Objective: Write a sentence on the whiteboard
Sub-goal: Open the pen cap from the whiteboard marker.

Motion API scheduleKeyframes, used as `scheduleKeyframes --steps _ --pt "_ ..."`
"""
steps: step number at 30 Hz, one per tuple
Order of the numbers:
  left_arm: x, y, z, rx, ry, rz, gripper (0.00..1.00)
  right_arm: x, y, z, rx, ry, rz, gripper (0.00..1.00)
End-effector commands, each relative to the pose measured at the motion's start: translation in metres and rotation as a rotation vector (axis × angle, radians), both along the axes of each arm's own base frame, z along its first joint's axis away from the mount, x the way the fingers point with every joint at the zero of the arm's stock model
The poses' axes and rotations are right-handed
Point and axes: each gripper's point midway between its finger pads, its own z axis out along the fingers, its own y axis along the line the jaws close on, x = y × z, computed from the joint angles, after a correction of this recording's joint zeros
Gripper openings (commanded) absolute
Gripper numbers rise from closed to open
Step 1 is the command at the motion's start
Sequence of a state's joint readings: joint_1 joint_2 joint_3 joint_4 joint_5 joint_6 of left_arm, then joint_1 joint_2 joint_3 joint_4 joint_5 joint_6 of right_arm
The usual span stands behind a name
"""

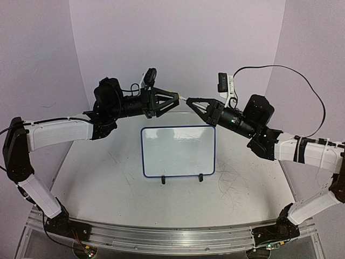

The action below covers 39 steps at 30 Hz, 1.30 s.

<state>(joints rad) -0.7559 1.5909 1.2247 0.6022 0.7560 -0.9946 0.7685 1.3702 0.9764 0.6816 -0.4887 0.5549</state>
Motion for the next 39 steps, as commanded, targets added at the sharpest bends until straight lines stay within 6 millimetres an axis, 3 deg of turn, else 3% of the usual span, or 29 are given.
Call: scheduleKeyframes --steps 1,4,14,19,26,39 --pt "-0.0035 0.0081 0.0371 -0.069 -0.088 0.034 0.48 -0.0044 0.0010 0.0221 0.038 -0.044 0.020 0.00" --pt "-0.0034 0.0105 0.0389 -0.073 -0.094 0.048 0.47 -0.0040 0.0022 0.0176 0.028 -0.034 0.025 0.00" --pt "0.0000 0.0141 0.0382 -0.077 -0.084 0.083 0.28 -0.0049 0.0025 0.0133 0.021 -0.024 0.030 0.00" --pt "0.0000 0.0145 0.0373 -0.076 -0.079 0.085 0.24 -0.0052 0.0018 0.0127 0.020 -0.021 0.029 0.00" --pt "-0.0012 0.0105 0.0339 -0.068 -0.064 0.054 0.28 -0.0031 0.0015 0.0170 0.026 -0.028 0.018 0.00" --pt "-0.0034 0.0090 0.0343 -0.066 -0.075 0.038 0.22 0.0007 0.0019 0.0170 0.027 -0.024 0.003 0.00"
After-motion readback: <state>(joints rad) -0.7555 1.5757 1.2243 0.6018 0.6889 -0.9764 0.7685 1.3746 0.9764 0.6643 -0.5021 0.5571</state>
